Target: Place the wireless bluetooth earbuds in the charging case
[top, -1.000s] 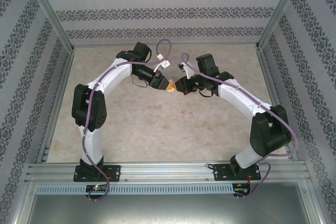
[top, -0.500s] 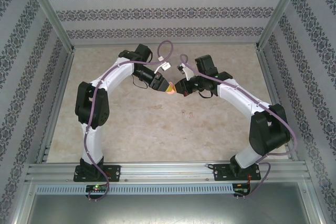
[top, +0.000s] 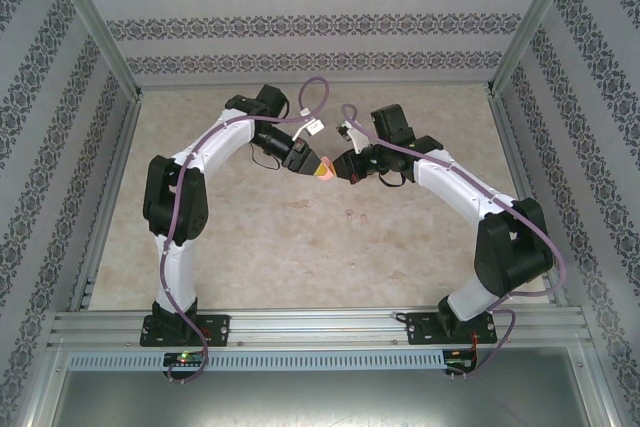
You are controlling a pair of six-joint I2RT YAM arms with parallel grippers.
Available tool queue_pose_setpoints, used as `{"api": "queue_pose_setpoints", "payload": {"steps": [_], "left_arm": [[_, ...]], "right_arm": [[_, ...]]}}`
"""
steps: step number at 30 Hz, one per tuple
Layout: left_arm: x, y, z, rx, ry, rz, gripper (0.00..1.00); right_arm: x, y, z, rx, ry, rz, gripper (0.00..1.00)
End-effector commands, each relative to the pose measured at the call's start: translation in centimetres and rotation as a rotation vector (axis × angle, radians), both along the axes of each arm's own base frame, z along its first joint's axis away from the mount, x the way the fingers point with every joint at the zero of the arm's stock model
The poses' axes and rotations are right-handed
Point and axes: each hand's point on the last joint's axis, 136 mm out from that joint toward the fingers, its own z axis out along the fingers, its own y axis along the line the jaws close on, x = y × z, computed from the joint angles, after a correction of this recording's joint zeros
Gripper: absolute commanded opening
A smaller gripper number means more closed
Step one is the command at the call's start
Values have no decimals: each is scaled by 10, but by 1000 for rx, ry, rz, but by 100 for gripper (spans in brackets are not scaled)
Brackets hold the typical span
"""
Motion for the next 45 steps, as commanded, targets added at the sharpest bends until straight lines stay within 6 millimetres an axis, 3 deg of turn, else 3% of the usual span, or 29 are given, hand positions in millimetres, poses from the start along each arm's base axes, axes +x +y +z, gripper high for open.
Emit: {"api": "queue_pose_setpoints", "payload": {"steps": [1, 7, 10, 14, 22, 29, 36, 45], "left_arm": [[-11, -3, 14, -61, 46, -33, 40], [-14, -3, 11, -68, 59, -40, 30], [-15, -3, 10, -83, 65, -43, 19], [-15, -5, 12, -114, 52, -36, 0], [-2, -3, 23, -138, -29, 23, 0], [7, -1, 36, -156, -82, 44, 0], [13, 0, 47, -145, -153, 79, 0], [4, 0, 62, -180, -151, 53, 0]], "right_arm": [[15, 0, 5, -20, -60, -17, 0], [17, 2, 11, -11, -68, -28, 0], [19, 2, 20, -6, -95, -47, 0], [24, -4, 34, -10, -124, -98, 29], [13, -36, 59, 15, -135, -224, 58], [9, -56, 72, 66, -138, -304, 61], [20, -47, 62, 107, -85, -280, 60], [24, -29, 65, 171, -52, -175, 52]]}}
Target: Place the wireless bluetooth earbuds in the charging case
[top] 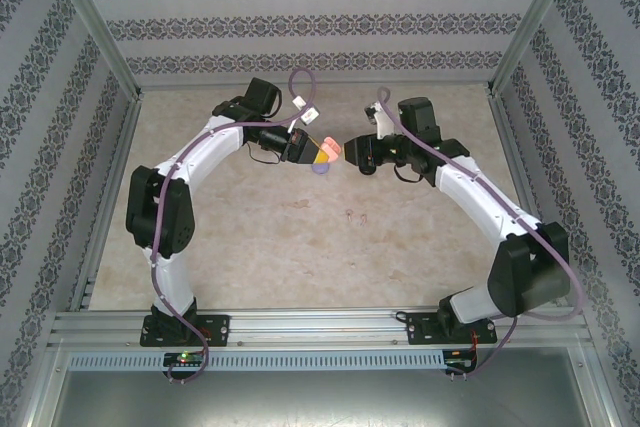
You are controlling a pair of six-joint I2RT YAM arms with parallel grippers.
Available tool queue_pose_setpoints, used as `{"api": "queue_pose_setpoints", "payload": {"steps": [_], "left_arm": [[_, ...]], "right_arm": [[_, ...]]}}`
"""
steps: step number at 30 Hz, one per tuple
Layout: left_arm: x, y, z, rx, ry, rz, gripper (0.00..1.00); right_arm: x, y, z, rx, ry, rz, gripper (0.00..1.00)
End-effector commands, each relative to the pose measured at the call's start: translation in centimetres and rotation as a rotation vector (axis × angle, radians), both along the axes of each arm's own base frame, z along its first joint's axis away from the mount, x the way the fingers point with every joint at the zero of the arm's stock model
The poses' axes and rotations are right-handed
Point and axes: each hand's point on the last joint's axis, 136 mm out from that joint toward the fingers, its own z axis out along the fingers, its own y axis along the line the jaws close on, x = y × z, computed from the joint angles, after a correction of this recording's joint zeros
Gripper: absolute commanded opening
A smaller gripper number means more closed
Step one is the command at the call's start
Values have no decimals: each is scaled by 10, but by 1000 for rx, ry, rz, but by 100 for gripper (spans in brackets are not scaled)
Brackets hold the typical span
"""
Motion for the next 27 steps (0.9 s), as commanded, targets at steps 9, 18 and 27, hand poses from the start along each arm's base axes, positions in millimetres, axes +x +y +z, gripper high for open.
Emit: {"api": "queue_pose_setpoints", "payload": {"steps": [9, 18, 27], "left_arm": [[-7, 2, 26, -62, -41, -25, 0], [-12, 0, 33, -76, -42, -39, 0], [-13, -1, 34, -78, -43, -47, 0]], "right_arm": [[4, 14, 21, 88, -27, 82, 43], [10, 19, 22, 102, -21, 96, 39], [9, 26, 25, 138, -14, 129, 23]]}}
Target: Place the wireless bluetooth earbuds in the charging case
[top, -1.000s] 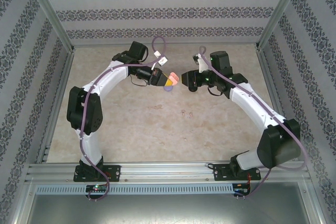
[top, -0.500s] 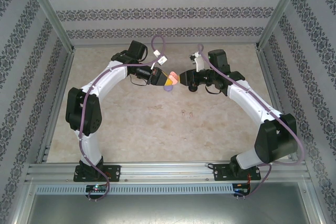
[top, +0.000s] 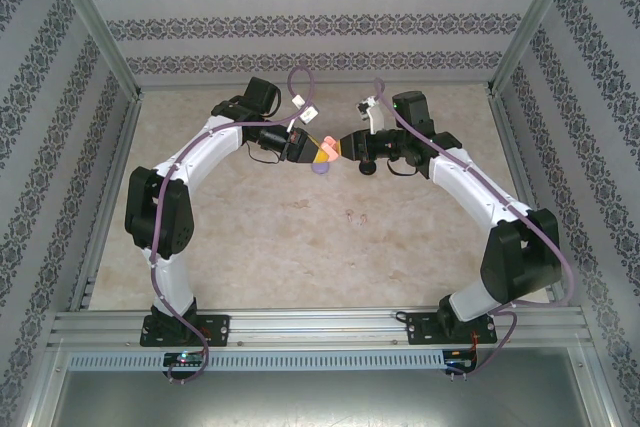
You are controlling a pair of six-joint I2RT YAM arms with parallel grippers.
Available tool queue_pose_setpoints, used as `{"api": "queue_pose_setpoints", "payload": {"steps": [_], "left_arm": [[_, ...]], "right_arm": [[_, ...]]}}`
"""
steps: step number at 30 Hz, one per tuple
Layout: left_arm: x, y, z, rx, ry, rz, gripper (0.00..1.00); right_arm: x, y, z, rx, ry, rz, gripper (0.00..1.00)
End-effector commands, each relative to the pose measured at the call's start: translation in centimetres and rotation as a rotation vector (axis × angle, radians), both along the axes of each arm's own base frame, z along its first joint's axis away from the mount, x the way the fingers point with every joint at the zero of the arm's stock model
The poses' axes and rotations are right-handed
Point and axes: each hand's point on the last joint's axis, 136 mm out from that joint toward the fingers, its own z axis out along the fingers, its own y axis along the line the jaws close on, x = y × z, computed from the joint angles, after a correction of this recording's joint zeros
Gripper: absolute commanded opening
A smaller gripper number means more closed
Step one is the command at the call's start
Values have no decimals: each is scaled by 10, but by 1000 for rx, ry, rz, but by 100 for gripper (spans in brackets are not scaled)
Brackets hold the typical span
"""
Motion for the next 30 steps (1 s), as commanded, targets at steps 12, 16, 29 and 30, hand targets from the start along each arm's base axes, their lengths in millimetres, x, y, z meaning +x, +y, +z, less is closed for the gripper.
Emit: {"api": "queue_pose_setpoints", "payload": {"steps": [12, 16, 29, 30], "left_arm": [[-9, -1, 32, -57, -54, -32, 0], [-9, -1, 34, -60, -58, -33, 0], [-7, -4, 28, -38, -54, -27, 20], [-7, -4, 27, -36, -56, -25, 26]], "right_arm": [[-4, 1, 8, 51, -24, 51, 19], [-5, -2, 5, 56, -18, 49, 10], [-3, -2, 14, 44, -56, 27, 0], [-3, -3, 14, 32, -62, 20, 0]]}}
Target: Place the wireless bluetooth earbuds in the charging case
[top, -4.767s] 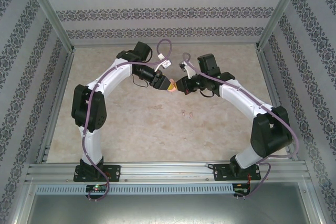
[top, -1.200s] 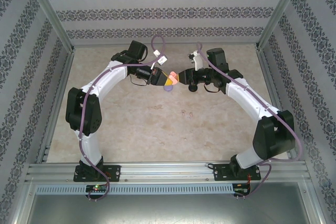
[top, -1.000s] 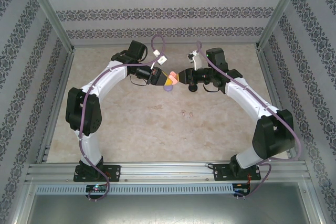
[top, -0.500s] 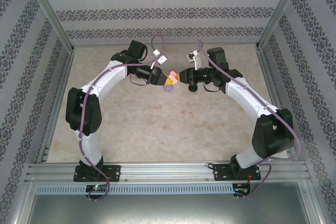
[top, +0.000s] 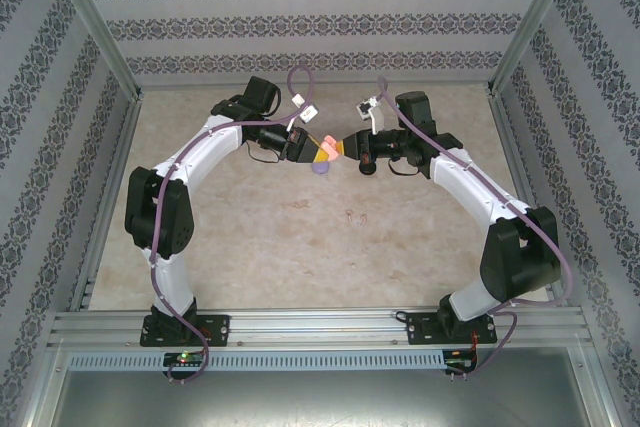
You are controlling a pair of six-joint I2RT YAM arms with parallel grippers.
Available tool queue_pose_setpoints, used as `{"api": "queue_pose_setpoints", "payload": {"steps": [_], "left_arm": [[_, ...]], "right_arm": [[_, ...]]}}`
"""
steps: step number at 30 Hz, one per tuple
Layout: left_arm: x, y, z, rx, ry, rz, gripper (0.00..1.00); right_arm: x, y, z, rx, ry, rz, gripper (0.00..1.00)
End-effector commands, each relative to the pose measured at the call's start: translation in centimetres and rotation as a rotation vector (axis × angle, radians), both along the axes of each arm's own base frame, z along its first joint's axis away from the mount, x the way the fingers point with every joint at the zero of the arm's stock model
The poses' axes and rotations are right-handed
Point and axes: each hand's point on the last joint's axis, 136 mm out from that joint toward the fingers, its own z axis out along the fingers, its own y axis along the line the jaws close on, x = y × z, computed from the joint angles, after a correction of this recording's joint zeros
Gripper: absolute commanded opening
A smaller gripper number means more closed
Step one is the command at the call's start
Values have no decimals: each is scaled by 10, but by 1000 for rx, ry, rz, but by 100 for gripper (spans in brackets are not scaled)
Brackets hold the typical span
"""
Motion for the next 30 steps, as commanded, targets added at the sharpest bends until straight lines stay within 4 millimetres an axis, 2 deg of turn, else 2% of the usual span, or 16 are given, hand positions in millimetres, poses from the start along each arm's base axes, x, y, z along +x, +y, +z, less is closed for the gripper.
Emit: {"api": "queue_pose_setpoints", "payload": {"steps": [1, 5, 10, 23, 30], "left_arm": [[-5, -3, 24, -29, -65, -18, 31], [-1, -3, 25, -24, -74, -11, 43], [2, -4, 29, -31, -80, -12, 46], [2, -7, 30, -38, -47, -46, 46], [0, -4, 15, 5, -26, -46, 46]], "right_arm": [[-1, -4, 11, -27, -59, -29, 0], [-3, -11, 5, -81, -76, -53, 0], [-6, -13, 2, -96, -75, -53, 0], [-8, 6, 4, -110, -78, -5, 0], [-6, 4, 7, -131, -99, -22, 0]]}}
